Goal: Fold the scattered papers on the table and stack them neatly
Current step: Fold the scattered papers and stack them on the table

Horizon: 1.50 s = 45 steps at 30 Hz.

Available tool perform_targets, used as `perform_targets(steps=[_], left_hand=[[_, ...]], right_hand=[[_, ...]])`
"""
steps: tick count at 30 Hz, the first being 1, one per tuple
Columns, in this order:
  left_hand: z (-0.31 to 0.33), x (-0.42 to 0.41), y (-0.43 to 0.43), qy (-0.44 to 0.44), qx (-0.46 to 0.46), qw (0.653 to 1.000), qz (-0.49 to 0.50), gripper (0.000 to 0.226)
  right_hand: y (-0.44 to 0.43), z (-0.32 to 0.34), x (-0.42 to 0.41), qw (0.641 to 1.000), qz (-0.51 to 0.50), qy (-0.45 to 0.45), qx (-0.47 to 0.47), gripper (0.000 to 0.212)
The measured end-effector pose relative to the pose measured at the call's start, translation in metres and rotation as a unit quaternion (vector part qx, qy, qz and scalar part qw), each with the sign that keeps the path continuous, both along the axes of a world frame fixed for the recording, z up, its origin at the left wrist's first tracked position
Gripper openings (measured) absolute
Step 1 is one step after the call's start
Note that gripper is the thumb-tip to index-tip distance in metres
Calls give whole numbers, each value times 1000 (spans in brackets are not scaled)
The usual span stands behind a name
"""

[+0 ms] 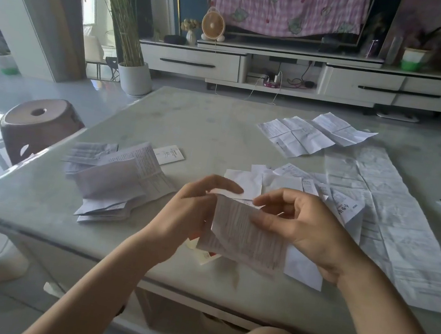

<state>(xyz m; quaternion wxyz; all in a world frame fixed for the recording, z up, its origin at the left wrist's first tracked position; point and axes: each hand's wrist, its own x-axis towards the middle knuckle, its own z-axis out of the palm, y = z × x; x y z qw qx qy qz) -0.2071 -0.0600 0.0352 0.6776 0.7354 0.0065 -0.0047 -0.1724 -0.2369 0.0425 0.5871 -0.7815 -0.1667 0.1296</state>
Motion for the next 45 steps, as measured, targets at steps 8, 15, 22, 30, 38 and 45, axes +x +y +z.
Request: perform_targets(steps=[8, 15, 22, 30, 38, 45], left_hand=[[-5, -3, 0, 11, -4, 1000, 9, 27], [-7, -4, -4, -25, 55, 998, 27, 9], [-11, -7, -12, -60, 97, 991, 69, 24], [-18, -9, -10, -71, 27, 978, 196, 19], [-20, -15, 8, -60, 100, 985, 131, 5], [-21, -23, 25, -33, 125, 987, 97, 31]], right_hand=[[-1, -2, 3, 998, -39, -24, 39, 12], [3, -5, 1, 998, -31, -53, -19, 4], [7, -7, 0, 997, -21, -57, -39, 6], [10, -5, 0, 997, -32, -50, -47, 11], [7, -6, -1, 999, -2, -21, -49, 14], [10, -8, -1, 998, 13, -25, -60, 12]])
